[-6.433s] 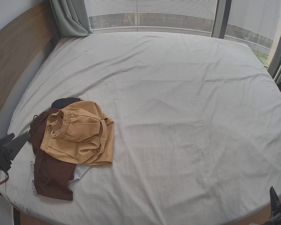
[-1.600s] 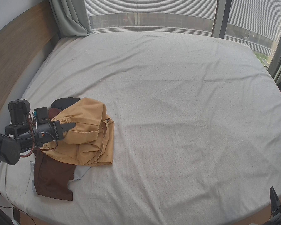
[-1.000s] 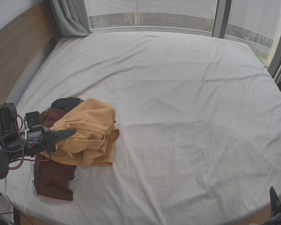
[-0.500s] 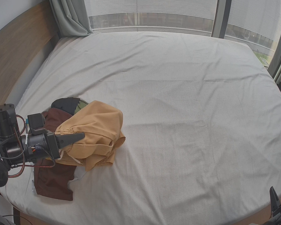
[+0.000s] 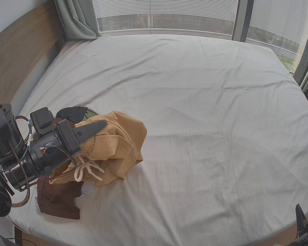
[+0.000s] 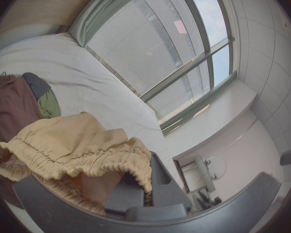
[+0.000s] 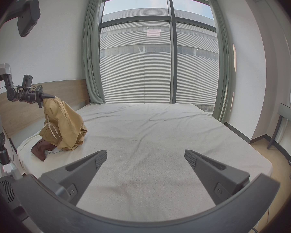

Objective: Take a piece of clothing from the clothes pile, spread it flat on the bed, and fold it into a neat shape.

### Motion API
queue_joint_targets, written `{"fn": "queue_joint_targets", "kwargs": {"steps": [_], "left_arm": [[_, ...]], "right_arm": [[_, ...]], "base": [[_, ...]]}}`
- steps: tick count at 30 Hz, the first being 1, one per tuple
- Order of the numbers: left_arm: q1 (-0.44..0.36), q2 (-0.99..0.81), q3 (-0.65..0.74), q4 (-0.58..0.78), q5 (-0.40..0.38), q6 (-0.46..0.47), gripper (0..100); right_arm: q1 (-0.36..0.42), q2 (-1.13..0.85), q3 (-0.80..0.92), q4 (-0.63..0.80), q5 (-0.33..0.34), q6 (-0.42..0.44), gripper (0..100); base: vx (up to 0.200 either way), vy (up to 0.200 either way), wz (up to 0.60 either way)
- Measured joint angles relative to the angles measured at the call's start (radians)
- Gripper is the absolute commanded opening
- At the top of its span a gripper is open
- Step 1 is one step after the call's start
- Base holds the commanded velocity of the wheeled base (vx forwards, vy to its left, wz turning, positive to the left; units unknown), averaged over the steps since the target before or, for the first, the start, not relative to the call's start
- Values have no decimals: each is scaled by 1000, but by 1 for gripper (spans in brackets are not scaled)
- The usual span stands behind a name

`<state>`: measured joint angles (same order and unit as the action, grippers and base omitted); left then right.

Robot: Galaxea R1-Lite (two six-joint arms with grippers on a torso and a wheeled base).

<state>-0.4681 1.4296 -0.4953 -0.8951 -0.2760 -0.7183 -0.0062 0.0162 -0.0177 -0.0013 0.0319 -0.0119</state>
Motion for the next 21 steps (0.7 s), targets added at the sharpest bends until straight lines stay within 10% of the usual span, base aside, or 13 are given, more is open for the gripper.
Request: {"fn": "queue_joint_targets", "kwargs": {"steps": [9,21], "left_arm": [[-175,36,-43,-75,207,-152,0],[-282,272,-242,-194,276,-324,0]], "right_arm": [[0,0,0,0,0,0,100],[0,0,0,0,0,1,100]], "base": [[0,0,0],[0,0,0]]}}
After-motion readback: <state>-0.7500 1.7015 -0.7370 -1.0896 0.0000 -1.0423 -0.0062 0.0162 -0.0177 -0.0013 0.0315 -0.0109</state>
